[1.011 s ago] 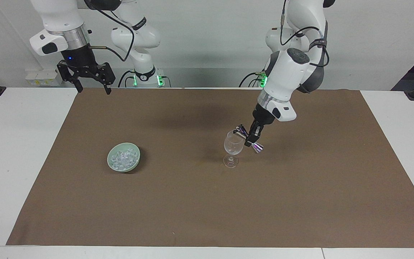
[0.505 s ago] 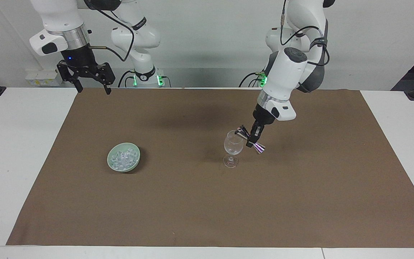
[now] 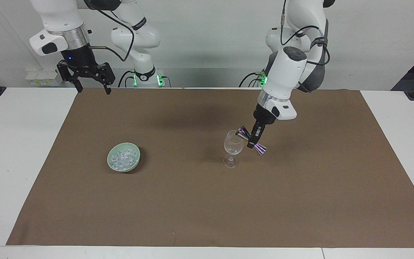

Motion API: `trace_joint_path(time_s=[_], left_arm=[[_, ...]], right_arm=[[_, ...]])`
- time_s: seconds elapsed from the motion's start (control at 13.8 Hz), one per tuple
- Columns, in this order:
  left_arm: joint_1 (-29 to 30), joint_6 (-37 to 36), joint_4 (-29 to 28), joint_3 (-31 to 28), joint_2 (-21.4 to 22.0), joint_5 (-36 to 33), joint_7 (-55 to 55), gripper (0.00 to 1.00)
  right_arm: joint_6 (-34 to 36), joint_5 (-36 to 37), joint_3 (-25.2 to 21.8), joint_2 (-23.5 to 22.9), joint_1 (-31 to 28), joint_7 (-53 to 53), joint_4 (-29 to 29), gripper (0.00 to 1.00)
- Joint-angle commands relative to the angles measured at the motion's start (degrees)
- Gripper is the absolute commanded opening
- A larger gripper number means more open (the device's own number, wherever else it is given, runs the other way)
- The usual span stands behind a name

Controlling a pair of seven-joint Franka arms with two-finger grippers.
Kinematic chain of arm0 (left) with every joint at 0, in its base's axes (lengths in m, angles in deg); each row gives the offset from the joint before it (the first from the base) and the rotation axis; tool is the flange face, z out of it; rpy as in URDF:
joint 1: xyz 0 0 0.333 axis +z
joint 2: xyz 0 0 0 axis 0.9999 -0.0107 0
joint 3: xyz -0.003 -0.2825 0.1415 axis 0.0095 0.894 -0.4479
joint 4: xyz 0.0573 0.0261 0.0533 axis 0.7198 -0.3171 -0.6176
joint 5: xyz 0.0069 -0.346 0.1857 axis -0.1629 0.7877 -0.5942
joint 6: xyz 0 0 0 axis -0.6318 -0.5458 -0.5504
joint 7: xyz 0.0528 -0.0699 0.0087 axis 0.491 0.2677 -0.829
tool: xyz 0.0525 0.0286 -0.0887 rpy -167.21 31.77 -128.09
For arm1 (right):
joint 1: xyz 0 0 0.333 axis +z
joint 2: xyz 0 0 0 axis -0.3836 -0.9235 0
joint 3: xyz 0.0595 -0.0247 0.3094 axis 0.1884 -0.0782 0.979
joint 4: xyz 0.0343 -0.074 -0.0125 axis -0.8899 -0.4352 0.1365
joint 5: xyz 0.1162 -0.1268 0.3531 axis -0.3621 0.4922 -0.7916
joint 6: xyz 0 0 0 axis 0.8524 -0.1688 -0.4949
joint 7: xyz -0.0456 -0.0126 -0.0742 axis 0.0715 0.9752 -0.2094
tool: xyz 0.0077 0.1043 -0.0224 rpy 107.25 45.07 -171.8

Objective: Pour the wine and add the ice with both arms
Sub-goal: 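Tilt the bottle with the left gripper to pour into the glass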

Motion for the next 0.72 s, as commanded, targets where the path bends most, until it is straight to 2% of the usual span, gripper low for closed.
trace_joint_path(time_s=[0.0, 0.65], left_arm=[[-1.8, 1.4, -0.2, -0.9, 0.3, -5.0, -4.7, 0.0], [-2.4, 2.2, -0.2, -0.9, -0.1, -8.9, -6.4, 0.0]], right_arm=[[0.1, -1.4, 0.3, 0.3, -1.0, -1.6, -0.2, 1.0], [0.1, -1.4, 0.3, 0.3, -1.0, -1.6, -0.2, 1.0]])
